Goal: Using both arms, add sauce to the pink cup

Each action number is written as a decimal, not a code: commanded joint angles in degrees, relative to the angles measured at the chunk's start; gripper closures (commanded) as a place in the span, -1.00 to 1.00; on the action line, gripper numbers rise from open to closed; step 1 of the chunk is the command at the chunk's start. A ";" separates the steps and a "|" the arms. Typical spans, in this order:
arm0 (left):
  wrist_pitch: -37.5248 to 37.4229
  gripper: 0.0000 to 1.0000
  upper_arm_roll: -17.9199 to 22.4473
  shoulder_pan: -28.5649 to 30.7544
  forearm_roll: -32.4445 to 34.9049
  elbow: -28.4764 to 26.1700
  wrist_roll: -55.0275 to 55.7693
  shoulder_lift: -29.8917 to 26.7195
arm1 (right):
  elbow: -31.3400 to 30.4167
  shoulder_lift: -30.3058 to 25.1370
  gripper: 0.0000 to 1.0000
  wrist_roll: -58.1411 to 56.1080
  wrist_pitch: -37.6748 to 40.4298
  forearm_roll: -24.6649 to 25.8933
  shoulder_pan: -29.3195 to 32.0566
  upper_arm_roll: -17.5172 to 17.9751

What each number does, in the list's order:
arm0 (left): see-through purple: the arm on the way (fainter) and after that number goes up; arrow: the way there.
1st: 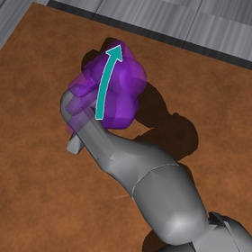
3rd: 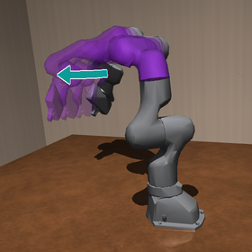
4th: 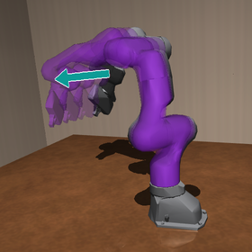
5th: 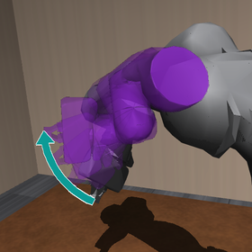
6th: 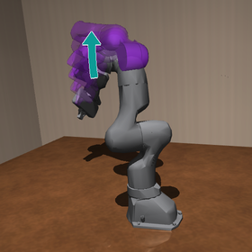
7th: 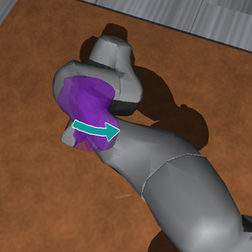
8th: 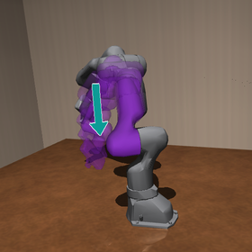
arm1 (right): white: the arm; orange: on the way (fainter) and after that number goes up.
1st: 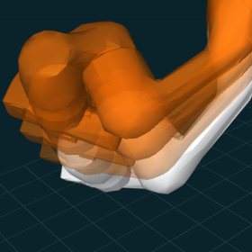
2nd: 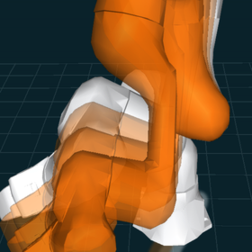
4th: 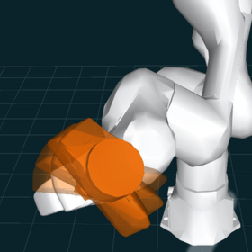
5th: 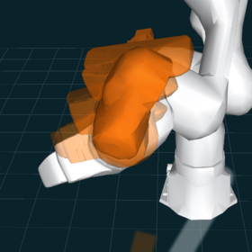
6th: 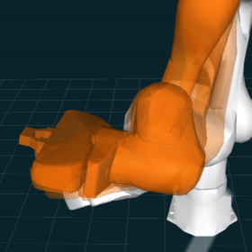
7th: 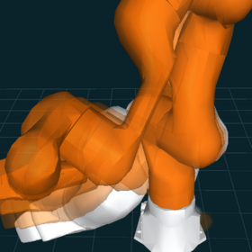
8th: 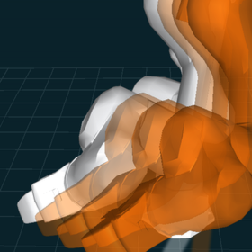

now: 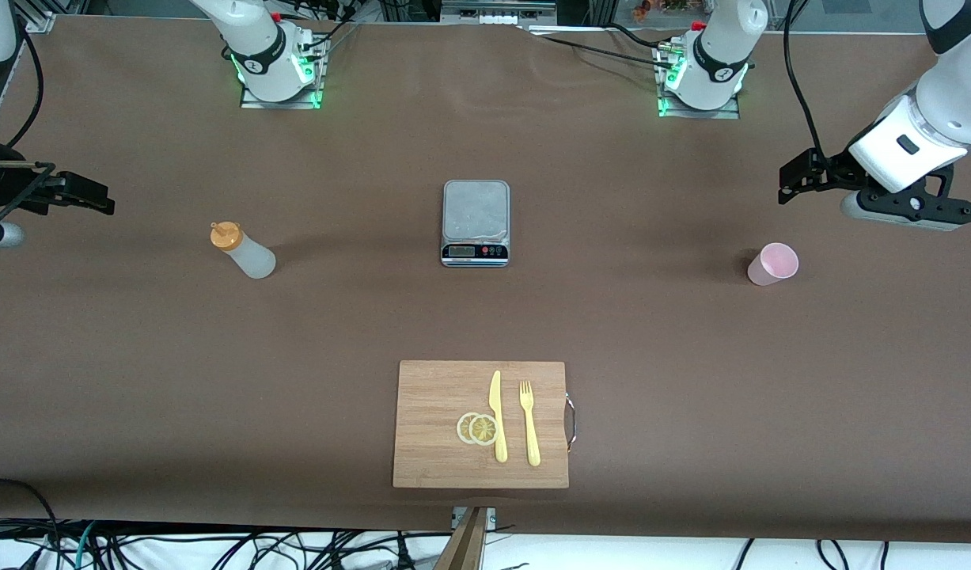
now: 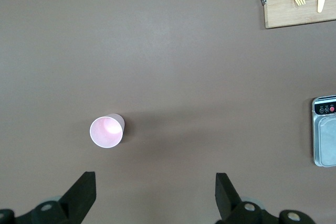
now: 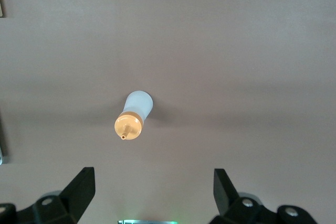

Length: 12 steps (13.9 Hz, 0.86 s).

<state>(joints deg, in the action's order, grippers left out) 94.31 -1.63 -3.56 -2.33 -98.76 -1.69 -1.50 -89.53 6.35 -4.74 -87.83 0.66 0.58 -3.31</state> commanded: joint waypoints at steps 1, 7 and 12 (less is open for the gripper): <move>-0.36 -1.00 0.22 -0.13 1.36 4.08 0.46 3.07 | 0.94 0.24 -1.00 0.87 0.55 0.21 0.12 -0.03; -1.23 -1.00 0.40 -0.04 1.36 4.45 0.54 3.35 | 0.94 0.24 -1.00 0.26 0.46 0.30 0.21 -0.12; -1.76 -1.00 0.48 -0.04 1.36 4.45 0.02 3.35 | 0.94 0.24 -1.00 0.17 0.46 0.13 0.21 -0.56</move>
<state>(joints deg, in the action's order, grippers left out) 94.01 -1.32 -3.49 -2.28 -95.98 -1.60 1.23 -89.53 6.35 -4.60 -87.83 0.66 0.63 -3.85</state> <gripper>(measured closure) 0.000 0.000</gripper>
